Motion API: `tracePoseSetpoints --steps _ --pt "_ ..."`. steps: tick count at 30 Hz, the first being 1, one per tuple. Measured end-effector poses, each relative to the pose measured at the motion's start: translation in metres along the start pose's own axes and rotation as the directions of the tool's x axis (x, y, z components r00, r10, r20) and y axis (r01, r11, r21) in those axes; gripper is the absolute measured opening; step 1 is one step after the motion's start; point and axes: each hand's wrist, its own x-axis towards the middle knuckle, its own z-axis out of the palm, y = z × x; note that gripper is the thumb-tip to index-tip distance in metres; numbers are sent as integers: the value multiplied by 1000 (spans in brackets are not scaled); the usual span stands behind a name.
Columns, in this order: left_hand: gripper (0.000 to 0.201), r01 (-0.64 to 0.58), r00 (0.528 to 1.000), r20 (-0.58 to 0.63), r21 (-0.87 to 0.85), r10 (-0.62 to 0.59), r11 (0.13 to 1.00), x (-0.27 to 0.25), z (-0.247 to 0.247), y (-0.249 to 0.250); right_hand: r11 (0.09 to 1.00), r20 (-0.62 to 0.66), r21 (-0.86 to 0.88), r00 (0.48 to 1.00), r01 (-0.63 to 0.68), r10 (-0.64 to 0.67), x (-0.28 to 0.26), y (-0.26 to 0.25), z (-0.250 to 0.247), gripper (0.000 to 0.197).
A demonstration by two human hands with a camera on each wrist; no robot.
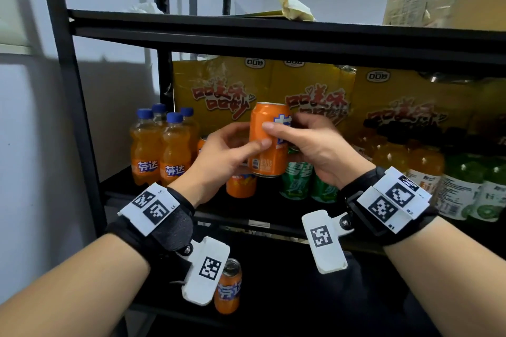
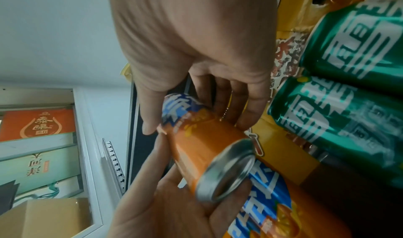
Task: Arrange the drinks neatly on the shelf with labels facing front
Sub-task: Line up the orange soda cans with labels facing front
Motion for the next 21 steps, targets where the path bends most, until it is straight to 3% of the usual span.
tracePoseSetpoints --steps 4,9,13,15,18,21 --pt "64 38 999 38 34 -39 999 -3 2 1 997 -74 71 997 10 -5 -1 1 3 56" --pt "57 99 991 89 29 -101 995 -5 -3 6 994 -119 112 993 -3 16 -3 4 5 67" --pt "60 16 999 -29 41 -15 999 -7 0 0 993 -73 -116 996 34 -43 -3 7 3 98" --pt "61 1 999 -48 45 1 999 -8 2 -3 989 -61 -150 998 18 -28 -4 8 3 108" --pt "66 15 999 -38 49 -13 999 -8 2 -3 997 -97 -74 995 -10 2 -6 7 5 108" --pt "61 107 994 11 -17 -107 994 -6 1 0 999 -128 47 992 -4 10 -8 10 8 97"
